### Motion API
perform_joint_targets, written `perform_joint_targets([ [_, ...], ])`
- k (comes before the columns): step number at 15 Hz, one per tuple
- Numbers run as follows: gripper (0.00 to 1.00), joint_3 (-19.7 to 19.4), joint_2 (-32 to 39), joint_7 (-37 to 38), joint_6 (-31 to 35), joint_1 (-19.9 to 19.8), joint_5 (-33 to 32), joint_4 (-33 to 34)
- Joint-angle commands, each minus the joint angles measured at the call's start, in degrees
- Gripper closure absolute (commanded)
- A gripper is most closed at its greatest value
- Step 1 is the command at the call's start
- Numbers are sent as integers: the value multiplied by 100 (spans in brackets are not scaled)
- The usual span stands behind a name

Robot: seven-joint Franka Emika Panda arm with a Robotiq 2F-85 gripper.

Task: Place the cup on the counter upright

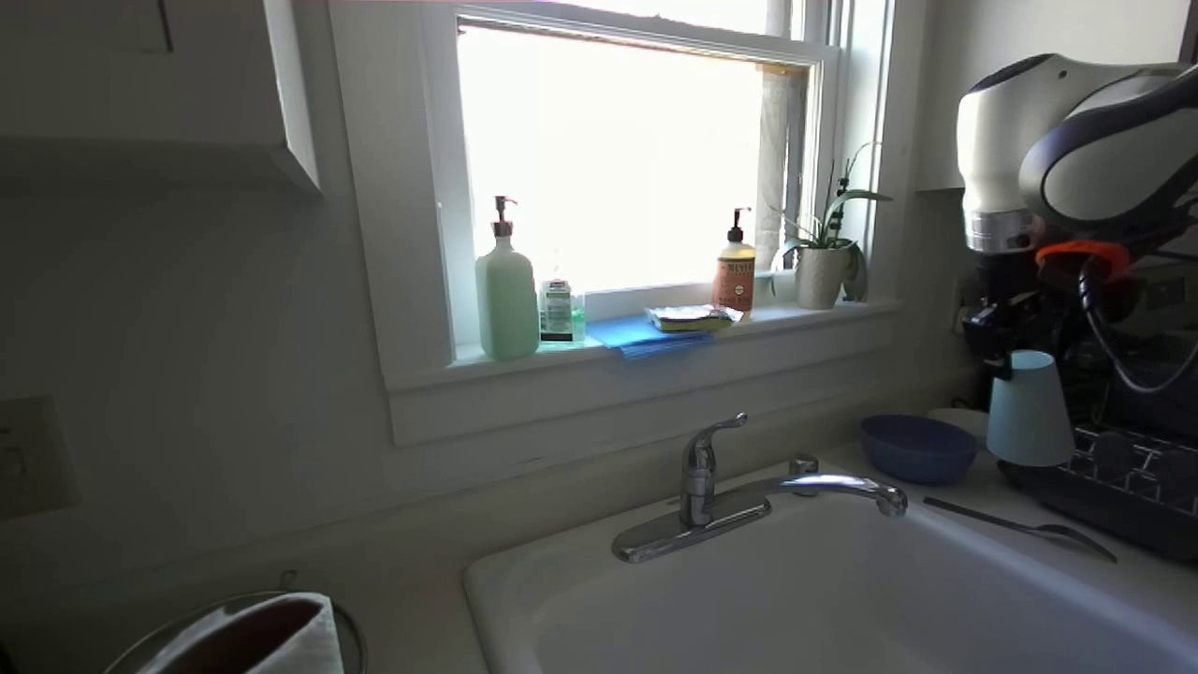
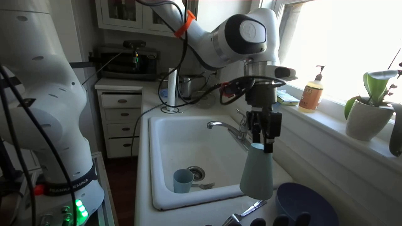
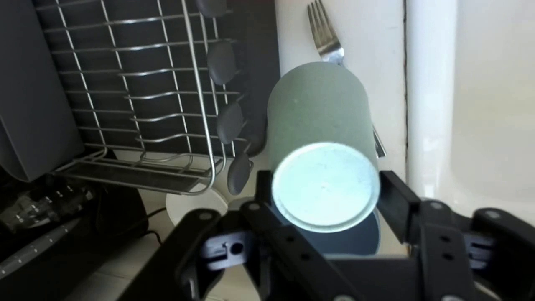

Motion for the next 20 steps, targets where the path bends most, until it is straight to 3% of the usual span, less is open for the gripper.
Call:
perform_joint_targets([
  [1,60,-3,-3,643,1067,-106,-544,-495],
  [9,60,-93,121,1365,2162,-220,-664,-1016],
  [10,35,-50,151,1086,1849,-161,-502,-866],
  [15,35,-64,161,1167,1998,-196,-500,-937],
  [16,60,-54,168,1430,2109,-232,-734,-958],
  [20,60,-50,182,2731,2539,-339,-1948,-1059],
])
